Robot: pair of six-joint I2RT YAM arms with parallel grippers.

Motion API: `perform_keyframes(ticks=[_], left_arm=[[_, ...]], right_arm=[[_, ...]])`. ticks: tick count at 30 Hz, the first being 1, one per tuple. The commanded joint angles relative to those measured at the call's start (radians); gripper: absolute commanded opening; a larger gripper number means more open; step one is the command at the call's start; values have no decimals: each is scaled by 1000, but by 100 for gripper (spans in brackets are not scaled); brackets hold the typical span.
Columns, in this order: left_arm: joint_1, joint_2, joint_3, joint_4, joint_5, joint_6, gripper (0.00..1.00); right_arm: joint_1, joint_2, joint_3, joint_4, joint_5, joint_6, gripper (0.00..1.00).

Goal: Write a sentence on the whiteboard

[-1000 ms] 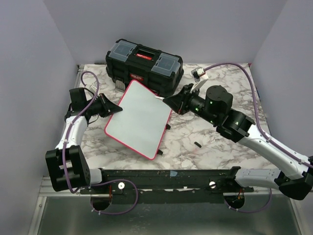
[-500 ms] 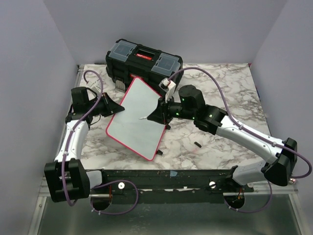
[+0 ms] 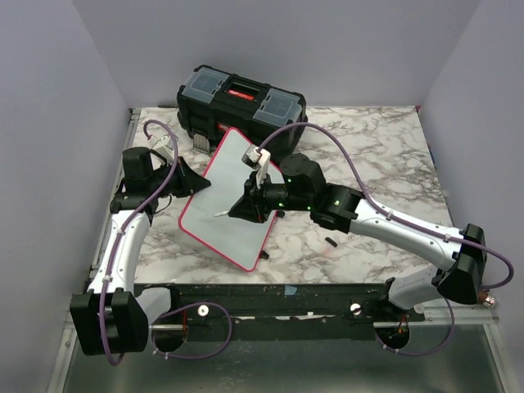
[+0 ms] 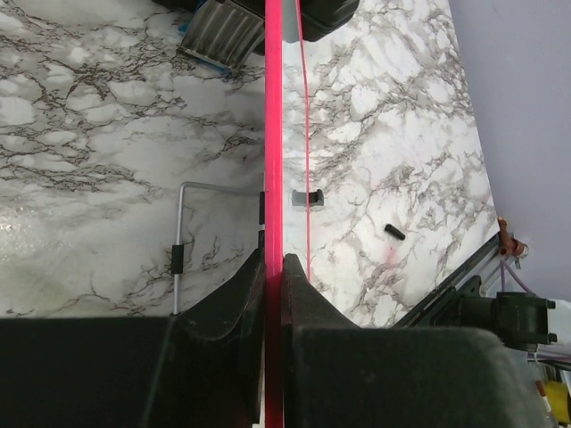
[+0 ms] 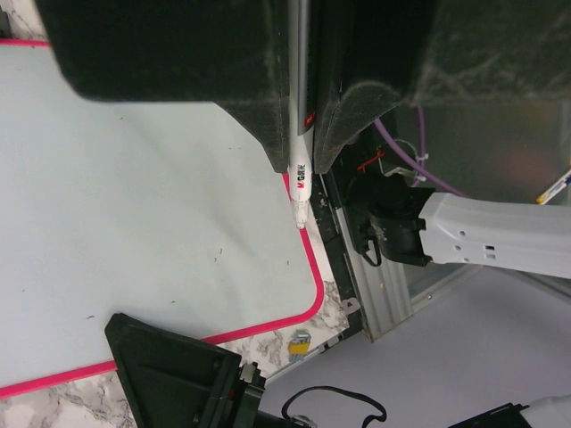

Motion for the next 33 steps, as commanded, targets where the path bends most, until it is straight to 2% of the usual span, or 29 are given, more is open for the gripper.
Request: perform_keyframes(ticks=[1, 7, 14, 33], left_arm=[[-23, -36, -2, 15, -75, 73, 0], [-31, -55, -1, 9, -93, 74, 0], [-44, -77, -6, 6, -112, 74, 0], [-57, -87, -1, -2, -137, 75, 0]], right_arm=[[37, 44, 48, 50, 87, -25, 1], [88, 102, 81, 61, 200, -25, 1], [110, 147, 92, 92, 258, 18, 1], [141, 245, 166, 88, 302, 21, 1]])
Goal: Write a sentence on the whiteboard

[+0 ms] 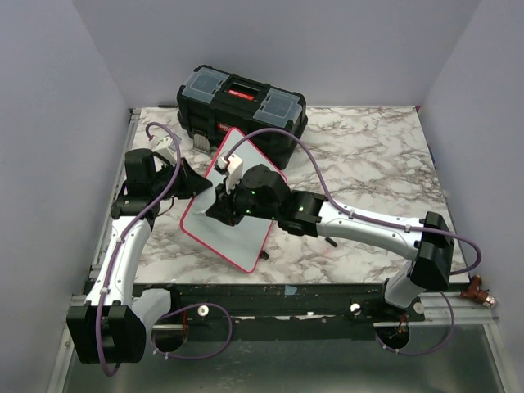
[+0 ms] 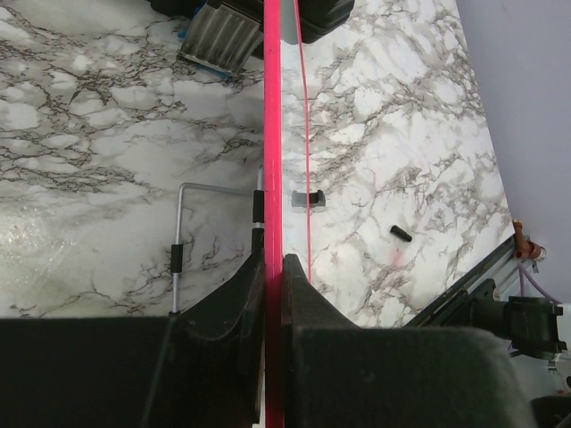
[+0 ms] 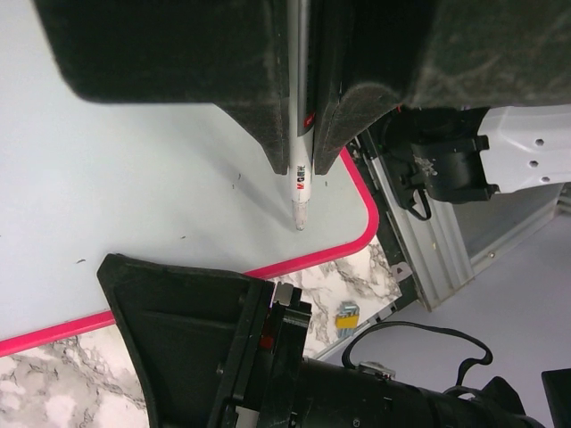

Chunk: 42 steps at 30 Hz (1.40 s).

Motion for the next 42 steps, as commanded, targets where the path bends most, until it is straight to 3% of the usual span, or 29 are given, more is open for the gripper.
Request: perform_keyframes(ticks=[1, 42], left_arm=[[-3, -23, 1, 24, -49, 75, 0], [-37, -21, 7, 8, -79, 87, 0]], right_arm=[[11, 37, 48, 14, 28, -3, 1], [13, -60, -110, -63, 112, 29, 1]])
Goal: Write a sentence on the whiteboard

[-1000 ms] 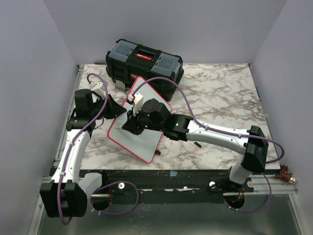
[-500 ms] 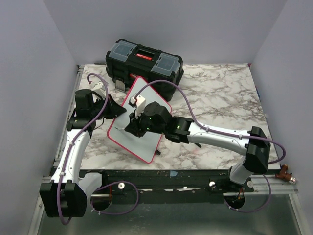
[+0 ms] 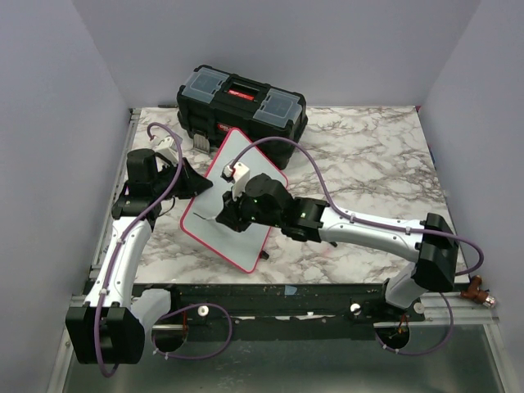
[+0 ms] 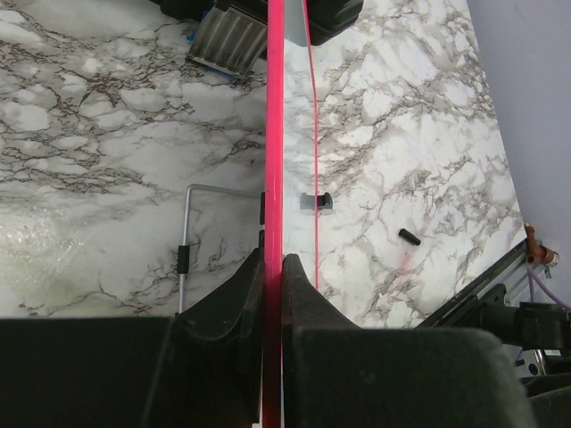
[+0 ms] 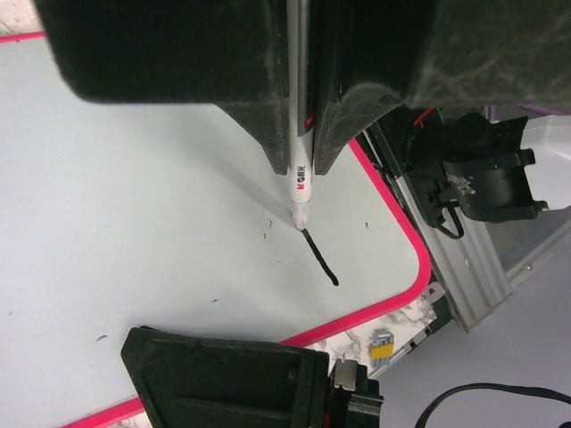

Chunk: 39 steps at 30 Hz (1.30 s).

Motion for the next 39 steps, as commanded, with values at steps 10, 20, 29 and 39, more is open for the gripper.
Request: perform_keyframes(ticks=[10, 20, 29, 39], left_arm=[[-21, -6, 11, 11, -41, 65, 0], [-33, 4, 48, -12, -70, 77, 0], [-35, 1, 18, 9, -69, 86, 0], [-36, -6, 17, 4, -75, 90, 0]], right_arm=[[9, -89, 22, -96, 41, -14, 1], [9, -35, 103, -66, 5, -17, 1], [10, 28, 167, -72, -21, -24, 1], [10, 52, 175, -63, -21, -17, 1]])
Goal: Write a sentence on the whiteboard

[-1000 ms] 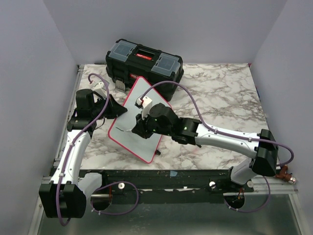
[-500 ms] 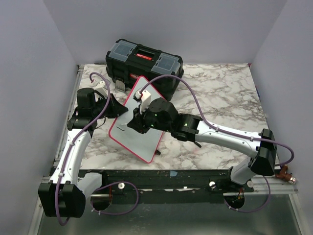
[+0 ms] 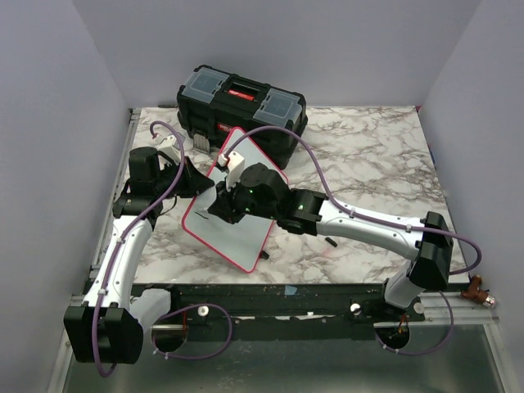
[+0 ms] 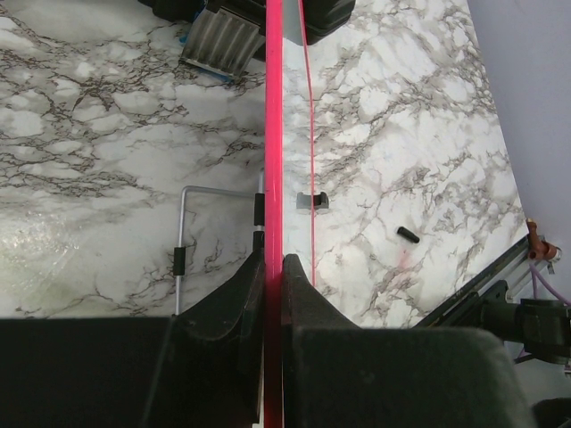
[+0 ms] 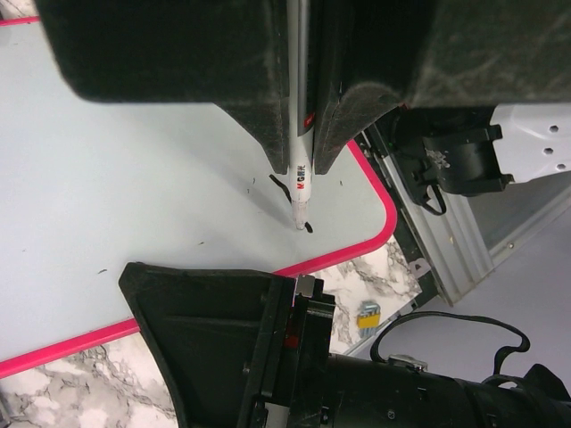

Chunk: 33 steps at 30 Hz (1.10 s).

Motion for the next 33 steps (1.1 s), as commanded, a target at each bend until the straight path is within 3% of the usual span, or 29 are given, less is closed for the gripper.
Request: perform_keyframes(ticks=[1, 19, 33], left_arm=[[-9, -10, -7, 20, -50, 86, 0], [-19, -12, -9, 14, -58, 91, 0], [-29, -15, -9, 10, -65, 97, 0]], right_arm=[[10, 24, 34, 12, -21, -7, 1], [11, 59, 55, 20, -33, -3, 1], [9, 89, 70, -18, 142, 23, 1]])
